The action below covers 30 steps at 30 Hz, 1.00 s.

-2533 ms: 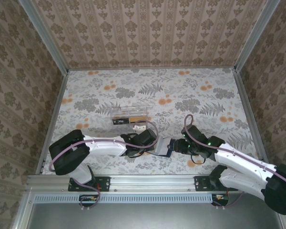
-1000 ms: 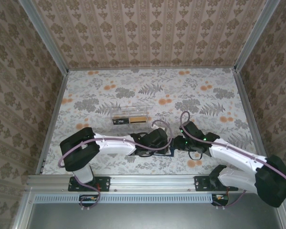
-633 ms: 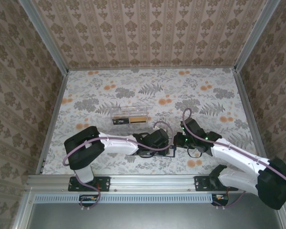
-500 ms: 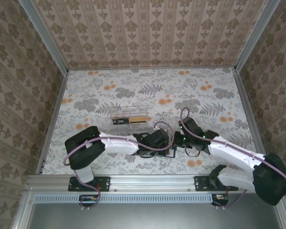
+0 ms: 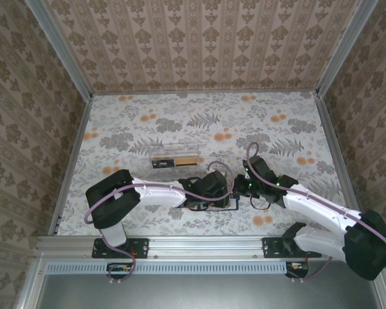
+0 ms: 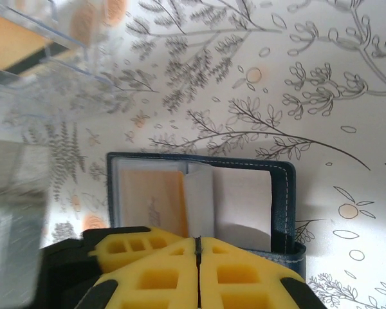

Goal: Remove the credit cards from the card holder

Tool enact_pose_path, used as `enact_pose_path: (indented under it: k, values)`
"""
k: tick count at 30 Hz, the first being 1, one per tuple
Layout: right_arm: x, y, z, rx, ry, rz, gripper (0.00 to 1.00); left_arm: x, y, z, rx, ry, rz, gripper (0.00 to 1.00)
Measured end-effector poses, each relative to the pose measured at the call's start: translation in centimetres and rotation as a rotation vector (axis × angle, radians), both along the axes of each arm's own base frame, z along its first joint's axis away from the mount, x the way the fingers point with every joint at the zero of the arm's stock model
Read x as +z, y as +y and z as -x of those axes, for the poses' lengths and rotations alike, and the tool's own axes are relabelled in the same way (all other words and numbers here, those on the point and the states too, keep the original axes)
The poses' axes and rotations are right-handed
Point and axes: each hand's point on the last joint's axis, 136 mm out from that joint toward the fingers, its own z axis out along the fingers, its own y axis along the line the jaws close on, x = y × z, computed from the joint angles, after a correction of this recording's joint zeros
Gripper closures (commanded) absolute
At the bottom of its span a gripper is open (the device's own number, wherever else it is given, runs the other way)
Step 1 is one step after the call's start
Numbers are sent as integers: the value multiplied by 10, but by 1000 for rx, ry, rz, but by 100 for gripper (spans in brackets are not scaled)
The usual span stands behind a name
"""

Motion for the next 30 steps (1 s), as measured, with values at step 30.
enact_pose_path:
  k: [30]
  values:
    - [-13,-7,48,20,-21,-211,86,-10,-28,-29,-31,17,-48,85]
